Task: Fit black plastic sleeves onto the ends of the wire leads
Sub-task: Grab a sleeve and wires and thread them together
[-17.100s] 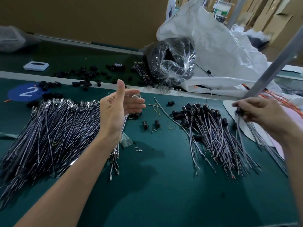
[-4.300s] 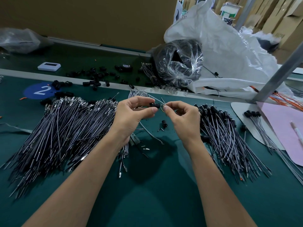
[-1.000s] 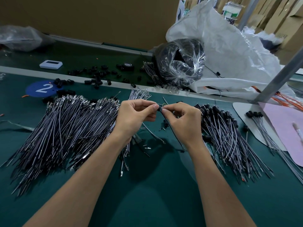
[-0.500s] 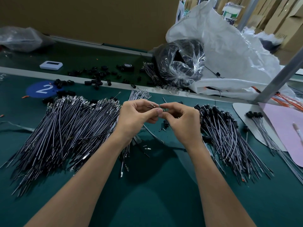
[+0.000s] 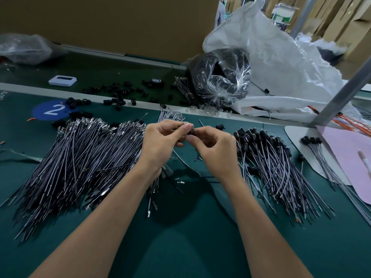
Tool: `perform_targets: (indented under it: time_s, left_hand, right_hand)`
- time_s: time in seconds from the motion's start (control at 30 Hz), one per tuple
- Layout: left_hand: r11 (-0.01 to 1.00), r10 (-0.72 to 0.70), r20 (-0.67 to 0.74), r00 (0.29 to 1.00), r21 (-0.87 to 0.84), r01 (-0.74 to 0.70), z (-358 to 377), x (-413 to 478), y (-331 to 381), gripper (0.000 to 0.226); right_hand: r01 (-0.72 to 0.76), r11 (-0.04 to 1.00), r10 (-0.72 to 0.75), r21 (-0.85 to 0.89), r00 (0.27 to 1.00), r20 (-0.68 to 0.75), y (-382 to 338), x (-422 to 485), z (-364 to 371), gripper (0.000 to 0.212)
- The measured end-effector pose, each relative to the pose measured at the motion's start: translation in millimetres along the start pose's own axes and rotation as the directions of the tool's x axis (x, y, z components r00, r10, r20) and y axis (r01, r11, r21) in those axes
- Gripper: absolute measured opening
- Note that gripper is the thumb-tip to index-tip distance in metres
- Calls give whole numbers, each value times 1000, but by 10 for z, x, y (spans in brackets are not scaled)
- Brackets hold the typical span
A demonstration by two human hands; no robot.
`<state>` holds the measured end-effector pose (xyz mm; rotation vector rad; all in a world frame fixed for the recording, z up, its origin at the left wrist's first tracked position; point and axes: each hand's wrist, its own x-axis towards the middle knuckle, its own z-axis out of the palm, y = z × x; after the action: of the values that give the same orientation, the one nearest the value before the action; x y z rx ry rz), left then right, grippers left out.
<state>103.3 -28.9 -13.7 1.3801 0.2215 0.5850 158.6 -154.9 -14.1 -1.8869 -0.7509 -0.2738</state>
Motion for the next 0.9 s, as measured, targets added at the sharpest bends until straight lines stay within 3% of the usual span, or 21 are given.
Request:
perform_targets:
  time_s: [0.1, 0.2, 0.3, 0.37, 0.47, 0.57, 0.67, 0.73, 0.8, 0.9]
  left_hand:
    - [999, 15, -63, 998, -49, -18, -2, 8, 41, 6]
    - [989, 12, -266, 964, -139, -50, -101, 57, 110, 10]
    - [947, -95, -439, 893, -317, -55, -252, 97, 150, 7]
    - [911, -178, -442, 879, -411, -22, -258, 75, 145, 8]
    - [875, -244, -388, 889, -482, 30, -215, 62, 132, 9]
    - [897, -253, -247, 935, -422, 132, -202, 70, 99, 10]
    - [933, -288, -54, 956, -240, 268, -137, 39, 68, 9]
    - [946, -271, 7, 963, -183, 267, -80, 31, 63, 17]
    - [965, -215, 62, 975, -139, 222, -47, 27, 64, 23]
    - [982, -152, 177, 973, -85, 169, -21, -6, 64, 45]
  right_hand:
    - [-21, 1000, 21, -5, 999, -33, 33, 12, -5, 9]
    - [-56, 998, 54, -40, 997, -53, 78, 24, -54, 9]
    - [-78, 996, 75, -53, 995, -64, 97, 45, -97, 10]
    - [-127, 991, 129, 36, 990, -55, 96, 64, -134, 11]
    - [-246, 883, 275, 400, 961, -14, 69, 83, -201, 13]
    - [-234, 648, 302, 725, 952, 37, 29, 103, -253, 17]
    - [-180, 417, 309, 891, 950, 48, 16, 121, -287, 20]
    - [-156, 339, 358, 928, 933, 27, 28, 115, -313, 17]
    - [-170, 361, 384, 917, 923, 20, 33, 108, -316, 18]
    - [-266, 583, 351, 768, 935, 57, 3, 98, -251, 30]
